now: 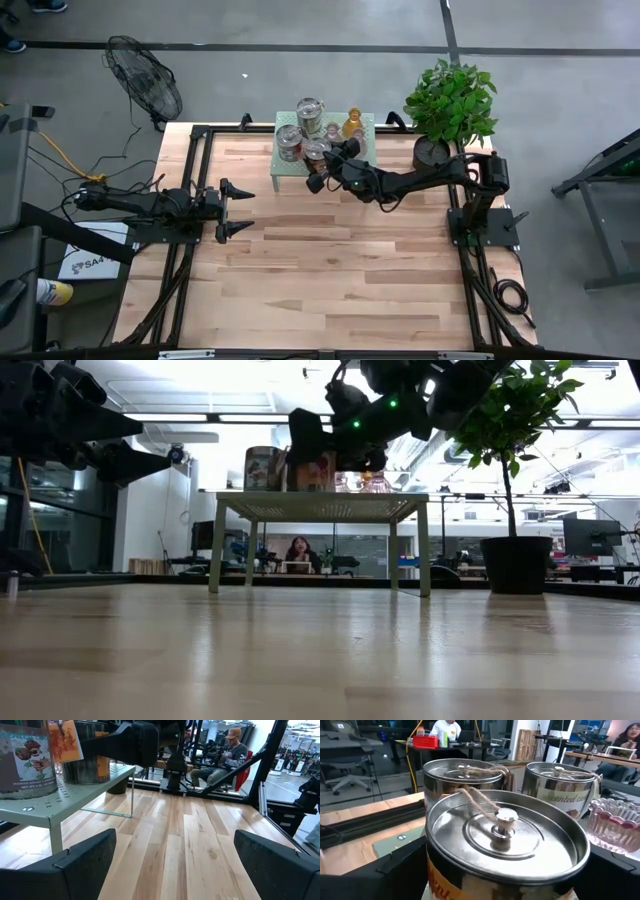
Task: Pick & Place candle stick holders
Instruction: Put the orange scented candle on the shelf
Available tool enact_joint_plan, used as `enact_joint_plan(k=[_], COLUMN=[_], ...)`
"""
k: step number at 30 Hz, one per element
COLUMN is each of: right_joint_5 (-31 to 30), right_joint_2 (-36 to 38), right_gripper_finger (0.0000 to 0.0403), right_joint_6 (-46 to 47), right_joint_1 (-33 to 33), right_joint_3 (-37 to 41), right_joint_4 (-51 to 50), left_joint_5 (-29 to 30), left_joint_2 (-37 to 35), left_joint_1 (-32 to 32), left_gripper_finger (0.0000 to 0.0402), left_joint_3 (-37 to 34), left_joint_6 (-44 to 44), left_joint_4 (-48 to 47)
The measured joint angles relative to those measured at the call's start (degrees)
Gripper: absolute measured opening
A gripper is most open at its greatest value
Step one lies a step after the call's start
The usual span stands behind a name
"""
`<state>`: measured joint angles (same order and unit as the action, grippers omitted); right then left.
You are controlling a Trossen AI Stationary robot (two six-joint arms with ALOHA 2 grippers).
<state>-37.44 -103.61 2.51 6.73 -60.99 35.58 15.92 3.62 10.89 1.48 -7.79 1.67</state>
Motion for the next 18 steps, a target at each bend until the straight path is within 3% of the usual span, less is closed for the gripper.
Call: enact_joint_plan(k=[18], right_joint_5=[-0.2], right_joint_2=[0.0], right_gripper_finger=[0.0385], right_joint_6=[-2.6], right_joint_1=[-0.4], right_joint_3=[0.0], right_joint_4=[3.2], left_joint_5=[0.0], left_joint_2=[0.0], left_joint_1=[0.0], left_gripper_finger=[0.0399], left_joint_3=[0.0], left_joint_6=[0.0], left_joint_4=[0.0])
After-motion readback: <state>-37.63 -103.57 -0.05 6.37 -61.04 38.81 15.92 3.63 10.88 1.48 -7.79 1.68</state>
